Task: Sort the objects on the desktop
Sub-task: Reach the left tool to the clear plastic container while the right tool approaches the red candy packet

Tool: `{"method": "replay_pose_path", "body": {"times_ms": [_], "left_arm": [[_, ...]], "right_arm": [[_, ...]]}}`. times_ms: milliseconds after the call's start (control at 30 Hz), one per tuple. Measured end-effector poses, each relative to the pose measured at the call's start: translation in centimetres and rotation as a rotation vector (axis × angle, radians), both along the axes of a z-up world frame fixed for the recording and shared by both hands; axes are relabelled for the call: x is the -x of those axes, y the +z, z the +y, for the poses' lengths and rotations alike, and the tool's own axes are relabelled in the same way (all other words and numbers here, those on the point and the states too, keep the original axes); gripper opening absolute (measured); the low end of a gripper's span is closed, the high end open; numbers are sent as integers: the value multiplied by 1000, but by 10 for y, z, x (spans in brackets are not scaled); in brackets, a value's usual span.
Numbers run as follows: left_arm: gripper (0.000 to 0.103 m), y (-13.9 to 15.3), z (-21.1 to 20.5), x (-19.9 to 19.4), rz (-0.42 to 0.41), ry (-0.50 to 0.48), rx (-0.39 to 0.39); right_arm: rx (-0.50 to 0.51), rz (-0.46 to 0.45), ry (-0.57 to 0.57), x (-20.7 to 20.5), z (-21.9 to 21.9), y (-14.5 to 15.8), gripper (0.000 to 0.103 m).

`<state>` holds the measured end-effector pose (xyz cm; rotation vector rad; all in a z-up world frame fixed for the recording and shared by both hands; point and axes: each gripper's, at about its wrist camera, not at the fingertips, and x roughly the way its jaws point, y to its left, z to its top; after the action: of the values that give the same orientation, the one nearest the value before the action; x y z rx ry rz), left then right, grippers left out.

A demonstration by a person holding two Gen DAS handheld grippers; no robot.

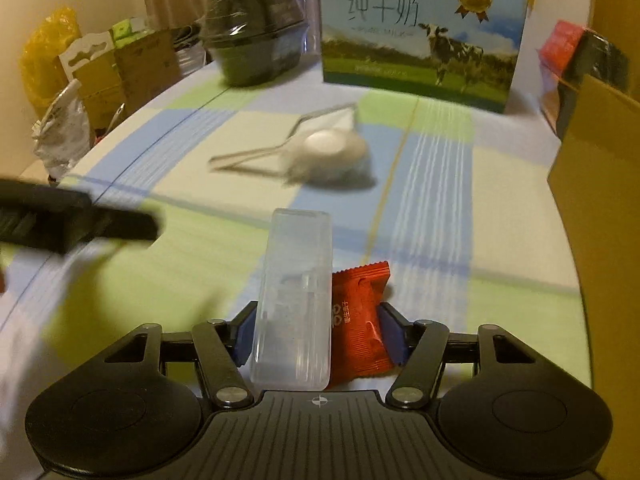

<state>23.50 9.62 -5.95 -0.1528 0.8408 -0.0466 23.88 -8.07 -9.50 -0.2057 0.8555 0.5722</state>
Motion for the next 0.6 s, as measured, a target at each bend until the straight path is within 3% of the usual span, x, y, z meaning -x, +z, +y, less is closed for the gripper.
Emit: {"method": "replay_pose_path", "body": {"times_ms": [100, 233, 333, 600], "left_arm": [[102, 4, 3, 4, -4, 2, 26], [102, 3, 9, 13, 9, 12, 53], [102, 5, 10, 21, 11, 11, 53], [101, 12, -16, 49, -2, -56, 126]], "right_arm": [[-47, 36, -3, 30, 9, 2, 61], [-84, 11, 25, 66, 12, 7, 73], [-93, 0, 9, 87, 3, 10, 74], [-35, -58, 5, 120, -25, 4, 80]]}}
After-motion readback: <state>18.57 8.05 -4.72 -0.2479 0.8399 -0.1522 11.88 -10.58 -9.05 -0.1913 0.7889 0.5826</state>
